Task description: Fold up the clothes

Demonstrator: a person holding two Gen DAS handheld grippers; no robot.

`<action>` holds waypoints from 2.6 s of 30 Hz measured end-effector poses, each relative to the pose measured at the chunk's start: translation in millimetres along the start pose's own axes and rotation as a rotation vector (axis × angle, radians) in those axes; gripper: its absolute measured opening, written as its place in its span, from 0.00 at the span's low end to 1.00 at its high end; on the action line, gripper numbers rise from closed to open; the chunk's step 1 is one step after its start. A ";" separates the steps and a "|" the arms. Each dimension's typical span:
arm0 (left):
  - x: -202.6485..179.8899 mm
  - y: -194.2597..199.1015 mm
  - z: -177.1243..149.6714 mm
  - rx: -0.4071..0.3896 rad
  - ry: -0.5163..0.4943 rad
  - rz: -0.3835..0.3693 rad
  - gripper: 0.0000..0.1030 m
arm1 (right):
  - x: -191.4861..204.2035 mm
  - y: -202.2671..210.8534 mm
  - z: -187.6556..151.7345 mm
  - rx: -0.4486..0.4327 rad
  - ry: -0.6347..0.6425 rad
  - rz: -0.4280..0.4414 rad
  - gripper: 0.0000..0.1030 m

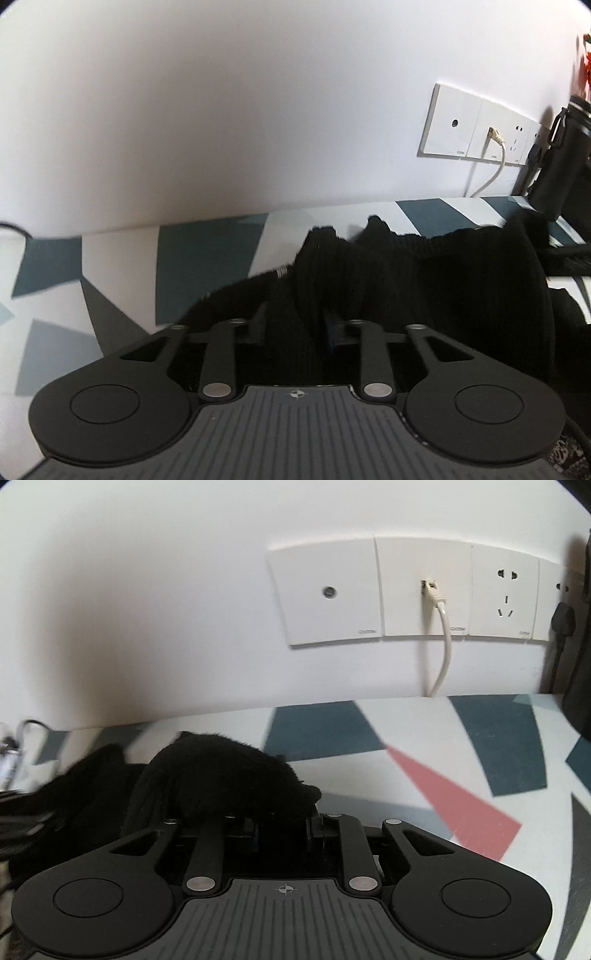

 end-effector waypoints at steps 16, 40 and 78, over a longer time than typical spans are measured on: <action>67.6 105.0 -42.5 -0.076 0.089 -0.052 0.99 | -43.5 136.9 -71.8 -0.113 -0.199 -0.089 0.73; 80.7 204.4 -188.7 0.041 0.033 -0.310 0.99 | 30.4 255.1 -241.2 -0.061 -0.199 -0.279 0.72; 108.2 230.5 -200.7 0.029 0.176 -0.507 0.99 | 93.1 169.8 -248.8 0.065 0.160 -0.194 0.47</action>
Point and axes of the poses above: each gripper's, at about its wrist camera, not at the fingertips, and y roughly against the way its jaws point, x to its left, z to its top, the point moved 6 cm from there along -y, roughly the way its jaws point, and after that the axes turned 12 degrees about z, right-handed, at the moved point
